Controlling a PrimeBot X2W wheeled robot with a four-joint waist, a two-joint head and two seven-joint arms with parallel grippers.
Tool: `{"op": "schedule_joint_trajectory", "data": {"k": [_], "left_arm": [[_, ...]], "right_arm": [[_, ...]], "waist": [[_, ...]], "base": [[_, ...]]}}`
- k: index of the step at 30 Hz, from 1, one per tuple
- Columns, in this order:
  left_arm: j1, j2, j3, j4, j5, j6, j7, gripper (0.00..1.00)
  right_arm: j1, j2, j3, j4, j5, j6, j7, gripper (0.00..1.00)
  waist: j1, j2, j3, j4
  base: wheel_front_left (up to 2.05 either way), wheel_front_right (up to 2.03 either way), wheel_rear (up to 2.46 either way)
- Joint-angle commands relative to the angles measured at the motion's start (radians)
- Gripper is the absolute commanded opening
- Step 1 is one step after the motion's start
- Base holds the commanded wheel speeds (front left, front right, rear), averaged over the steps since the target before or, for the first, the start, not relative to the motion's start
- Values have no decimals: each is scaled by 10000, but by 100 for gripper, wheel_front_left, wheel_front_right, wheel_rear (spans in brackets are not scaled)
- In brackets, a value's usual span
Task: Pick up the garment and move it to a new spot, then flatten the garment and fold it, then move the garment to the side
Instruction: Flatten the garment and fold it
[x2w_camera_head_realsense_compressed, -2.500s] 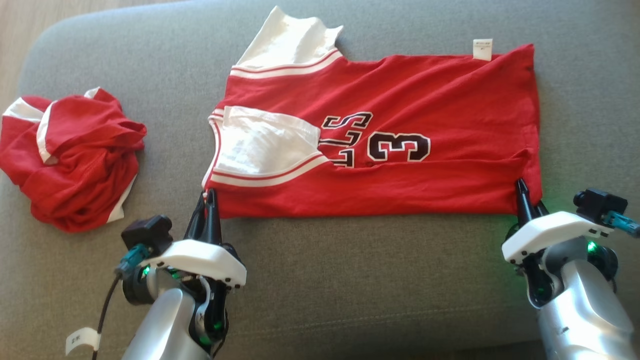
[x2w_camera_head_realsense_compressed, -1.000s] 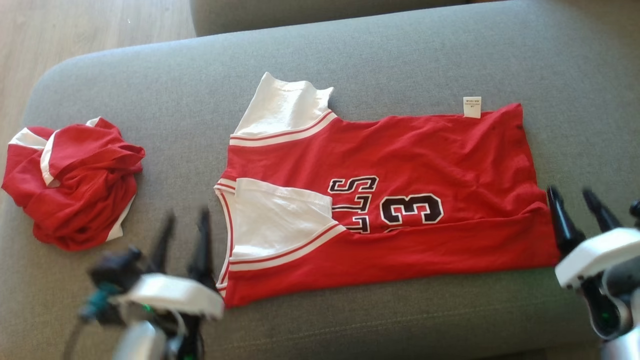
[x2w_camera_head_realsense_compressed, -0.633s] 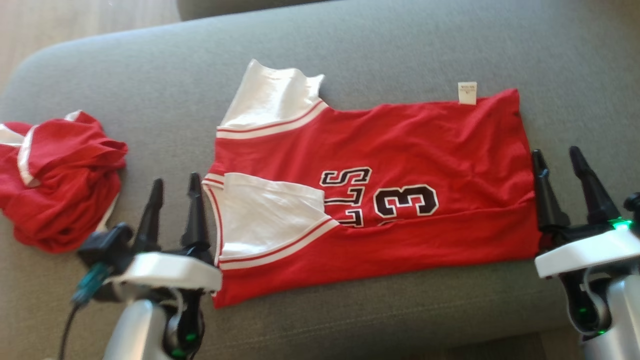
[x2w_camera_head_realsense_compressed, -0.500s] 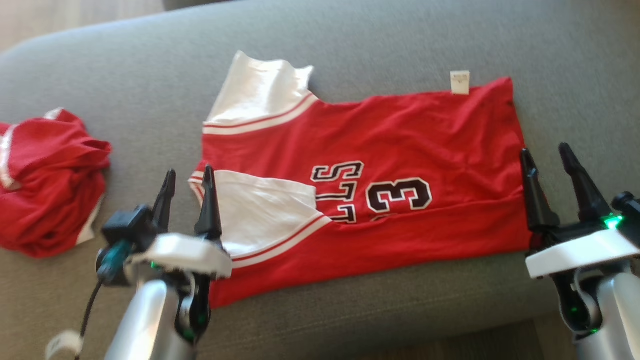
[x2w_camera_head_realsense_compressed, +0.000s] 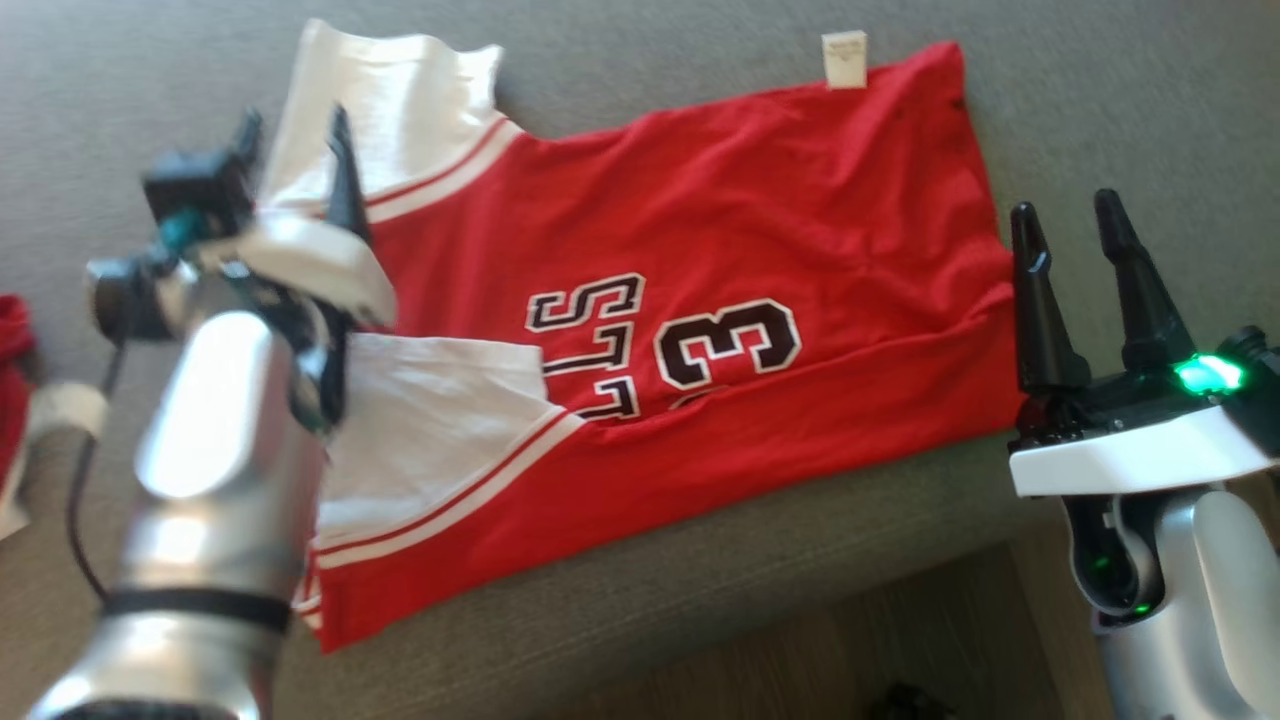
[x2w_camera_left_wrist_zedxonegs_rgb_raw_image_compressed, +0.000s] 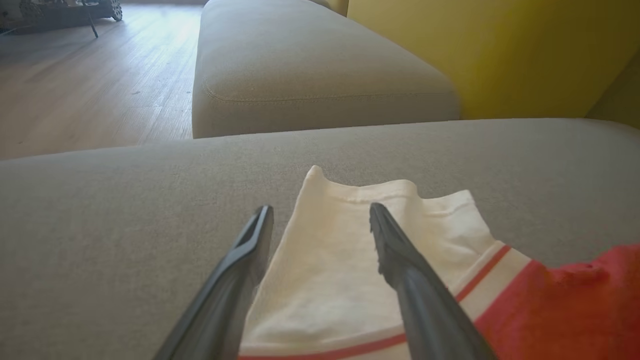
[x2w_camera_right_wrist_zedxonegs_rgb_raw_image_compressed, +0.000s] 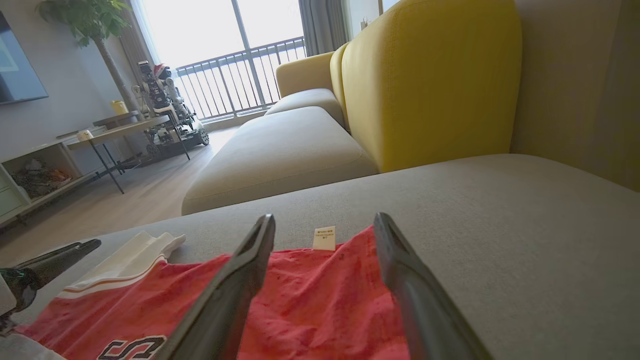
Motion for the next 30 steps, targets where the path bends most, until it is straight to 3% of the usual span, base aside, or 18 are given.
{"op": "schedule_joint_trajectory", "data": {"k": [1, 22, 23, 24, 25, 30], "left_arm": [[-753, 499, 300, 157, 177, 104, 75, 100], [-3532, 1523, -223, 3867, 758, 32, 121, 100], [-3628, 1489, -290, 4084, 755, -52, 130, 78], [-3666, 1464, -305, 4167, 736, -85, 111, 27], [-3696, 1441, -330, 4233, 728, -127, 81, 0], [-3691, 1233, -203, 4000, 480, -225, -199, 0]], "right_arm": [[-224, 69, 221, -399, 65, -2, -109, 100], [-478, 674, 175, -282, 68, -2, -134, 100], [-468, 691, 118, -263, 53, -2, -134, 100], [-465, 697, 89, -253, 43, -2, -134, 100], [-465, 703, 62, -238, 30, -2, -134, 100], [-496, 695, -83, -146, -102, -2, -135, 100]], "waist": [[0, 0, 412, -436], [0, 0, 1084, -1303], [0, 0, 1092, -1283], [0, 0, 1095, -1264], [0, 0, 1095, -1238], [0, 0, 1050, -930]], "base": [[0, 0, 0], [0, 0, 0], [0, 0, 0], [0, 0, 0], [0, 0, 0], [0, 0, 0]]}}
